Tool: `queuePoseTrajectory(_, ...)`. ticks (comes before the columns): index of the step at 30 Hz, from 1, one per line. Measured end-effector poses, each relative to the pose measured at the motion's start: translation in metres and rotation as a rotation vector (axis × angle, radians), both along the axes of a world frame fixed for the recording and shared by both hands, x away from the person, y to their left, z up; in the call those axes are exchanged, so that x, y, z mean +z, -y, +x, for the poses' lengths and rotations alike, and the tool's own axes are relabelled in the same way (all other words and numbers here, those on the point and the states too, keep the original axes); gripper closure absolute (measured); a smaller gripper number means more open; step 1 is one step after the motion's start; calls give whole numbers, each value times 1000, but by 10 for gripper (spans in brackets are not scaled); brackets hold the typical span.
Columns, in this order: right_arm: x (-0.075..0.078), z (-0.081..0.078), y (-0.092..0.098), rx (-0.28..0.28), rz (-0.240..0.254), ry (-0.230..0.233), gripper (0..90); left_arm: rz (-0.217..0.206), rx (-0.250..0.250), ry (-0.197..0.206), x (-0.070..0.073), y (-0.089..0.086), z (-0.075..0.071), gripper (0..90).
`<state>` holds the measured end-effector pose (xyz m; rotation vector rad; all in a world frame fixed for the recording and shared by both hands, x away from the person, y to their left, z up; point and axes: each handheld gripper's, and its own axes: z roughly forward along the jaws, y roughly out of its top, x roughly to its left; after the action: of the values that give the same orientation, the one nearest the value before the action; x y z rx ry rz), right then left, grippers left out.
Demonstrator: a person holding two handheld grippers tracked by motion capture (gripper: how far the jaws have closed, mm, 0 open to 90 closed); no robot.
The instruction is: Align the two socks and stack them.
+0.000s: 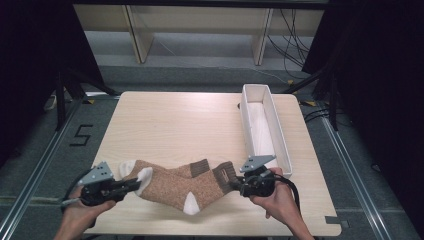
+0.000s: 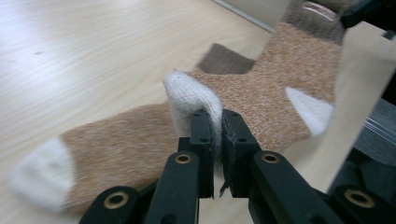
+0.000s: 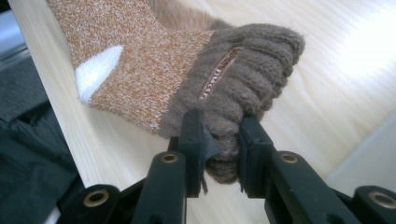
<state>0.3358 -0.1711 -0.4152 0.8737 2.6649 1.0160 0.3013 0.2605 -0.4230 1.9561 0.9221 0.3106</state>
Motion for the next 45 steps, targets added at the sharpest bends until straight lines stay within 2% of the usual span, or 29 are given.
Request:
queuePoseTrajectory(1,0,4,-4,0,11,14,749,-6,2,-15,1,-5,4,836)
queuePoseTrajectory(2,2,8,-8,10,2,13,749,-18,11,-24,2,-9,8,837)
queuePoseTrajectory(3,3,11,-12,11,10,4,748,-16,21,-25,4,-14,12,836)
queuePoseTrajectory(4,2,15,-18,12,15,15,748,-11,26,-34,5,-18,17,837)
queuePoseTrajectory(7,3,24,-34,16,10,-18,748,-28,46,-51,7,-31,31,837)
queuePoseTrajectory(8,3,28,-37,37,7,4,748,-39,63,-63,7,-36,35,837)
queuePoseTrajectory(9,2,30,-43,29,23,-4,748,-51,80,-64,6,-41,40,836)
queuePoseTrajectory(10,2,34,-48,35,13,0,748,-57,96,-74,6,-47,44,837)
queuePoseTrajectory(12,1,39,-58,36,20,-21,748,-47,125,-84,4,-56,52,837)
queuePoseTrajectory(13,0,42,-62,40,20,-15,747,-40,134,-93,3,-61,55,836)
queuePoseTrajectory(14,-3,43,-68,36,31,-30,747,-40,142,-95,2,-64,58,836)
queuePoseTrajectory(15,-3,44,-71,23,17,-53,747,-33,151,-105,0,-66,60,836)
queuePoseTrajectory(16,-6,48,-75,44,20,-35,747,-41,156,-108,-2,-69,62,836)
queuePoseTrajectory(17,-8,48,-78,26,16,-65,746,-42,162,-117,-4,-71,64,836)
queuePoseTrajectory(18,-11,52,-80,53,20,-32,746,-44,166,-124,-6,-73,66,836)
queuePoseTrajectory(20,-15,55,-84,42,23,-43,746,-57,178,-130,-11,-76,69,836)
queuePoseTrajectory(25,-22,60,-88,47,10,-57,743,-55,192,-165,-25,-78,76,835)
queuePoseTrajectory(29,-33,63,-86,20,-31,-66,732,-65,197,-180,-36,-77,79,831)
queuePoseTrajectory(31,-41,64,-84,4,-28,-94,718,-39,196,-212,-39,-78,80,826)
queuePoseTrajectory(32,-44,65,-83,0,-32,-101,707,-46,201,-203,-43,-77,81,824)
queuePoseTrajectory(34,-48,64,-81,-20,-41,-126,680,-37,203,-232,-46,-79,82,817)
queuePoseTrajectory(35,-50,65,-80,-21,-52,-116,671,0,186,-242,-48,-80,84,803)
queuePoseTrajectory(36,-51,65,-80,-30,-61,-125,663,-12,196,-245,-51,-77,84,791)
queuePoseTrajectory(37,-52,64,-80,-42,-67,-136,660,0,193,-254,-53,-76,85,771)
queuePoseTrajectory(39,-54,66,-78,-28,-69,-122,657,34,194,-252,-55,-77,87,712)
queuePoseTrajectory(42,-56,64,-77,-44,-76,-145,636,33,207,-266,-55,-78,90,639)
queuePoseTrajectory(44,-57,64,-76,-33,-78,-127,618,34,224,-274,-56,-80,93,574)
queuePoseTrajectory(45,-56,63,-75,-45,-73,-137,612,50,235,-286,-56,-81,95,550)
